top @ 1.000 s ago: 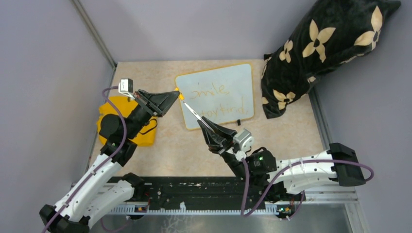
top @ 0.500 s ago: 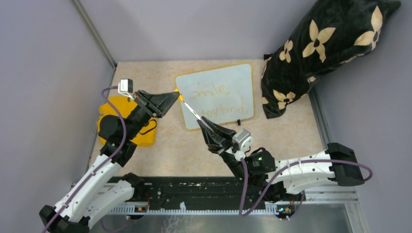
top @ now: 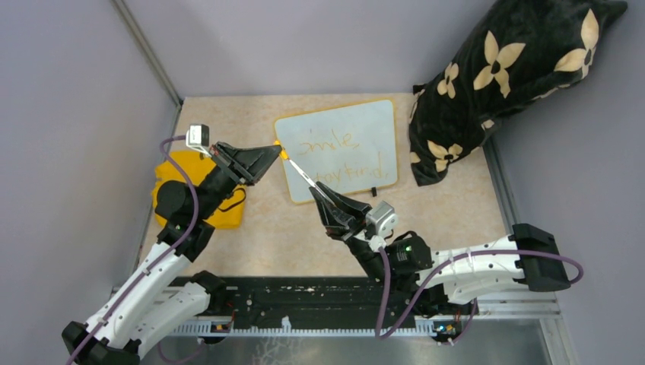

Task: Write a sentence on the whiteboard
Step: Close the whiteboard marker at the center of the board.

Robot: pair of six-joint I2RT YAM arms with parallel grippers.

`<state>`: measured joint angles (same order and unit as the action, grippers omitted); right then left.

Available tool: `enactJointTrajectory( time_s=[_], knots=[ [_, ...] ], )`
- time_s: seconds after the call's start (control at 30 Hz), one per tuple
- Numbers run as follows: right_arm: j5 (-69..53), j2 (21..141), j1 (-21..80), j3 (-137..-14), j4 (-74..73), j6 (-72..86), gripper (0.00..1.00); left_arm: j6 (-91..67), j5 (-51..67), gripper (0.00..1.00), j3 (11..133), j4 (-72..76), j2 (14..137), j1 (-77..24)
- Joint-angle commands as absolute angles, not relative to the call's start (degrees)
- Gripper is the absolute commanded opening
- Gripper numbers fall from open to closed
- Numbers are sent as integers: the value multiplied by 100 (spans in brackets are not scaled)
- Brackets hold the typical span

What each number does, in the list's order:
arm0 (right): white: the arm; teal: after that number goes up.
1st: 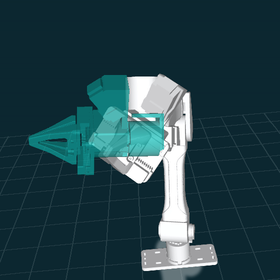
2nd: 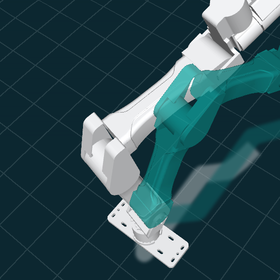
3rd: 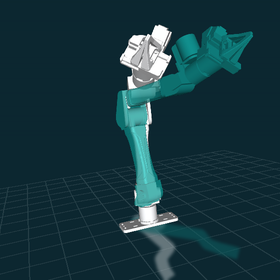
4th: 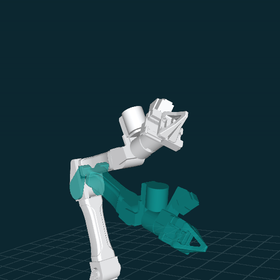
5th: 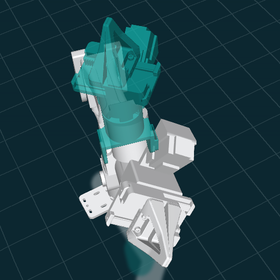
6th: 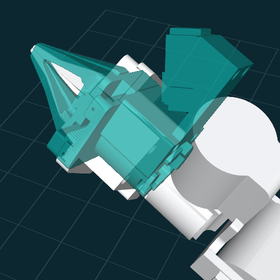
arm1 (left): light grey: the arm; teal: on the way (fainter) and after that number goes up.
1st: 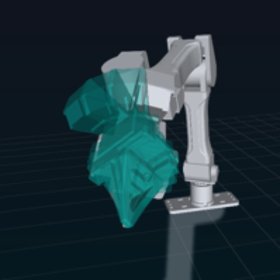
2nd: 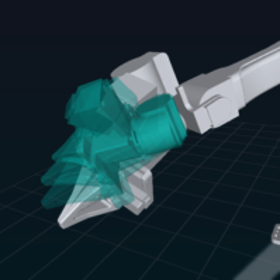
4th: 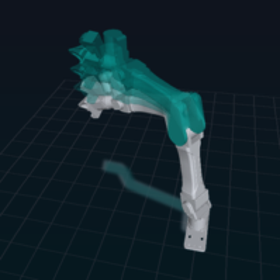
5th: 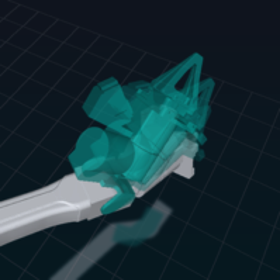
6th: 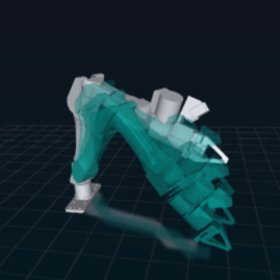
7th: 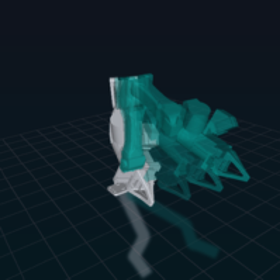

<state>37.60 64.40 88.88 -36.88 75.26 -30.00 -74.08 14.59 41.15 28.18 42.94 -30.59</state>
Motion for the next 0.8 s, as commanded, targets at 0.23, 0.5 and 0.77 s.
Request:
enactJointTrajectory(
  time_s=[0.23,0.5,0.77],
  knots=[
    [3812,6582,8943,-4069,7876,-3058,0,-7634,1770,0,4067,3207,4300,-3041],
    [3827,6865,8876,-4112,8409,-3330,0,-7794,2055,0,4020,3451,4427,-3036],
    [3632,7647,8851,-4366,9716,-4577,0,-8063,1913,0,4039,3659,4553,-3041]
  ],
)
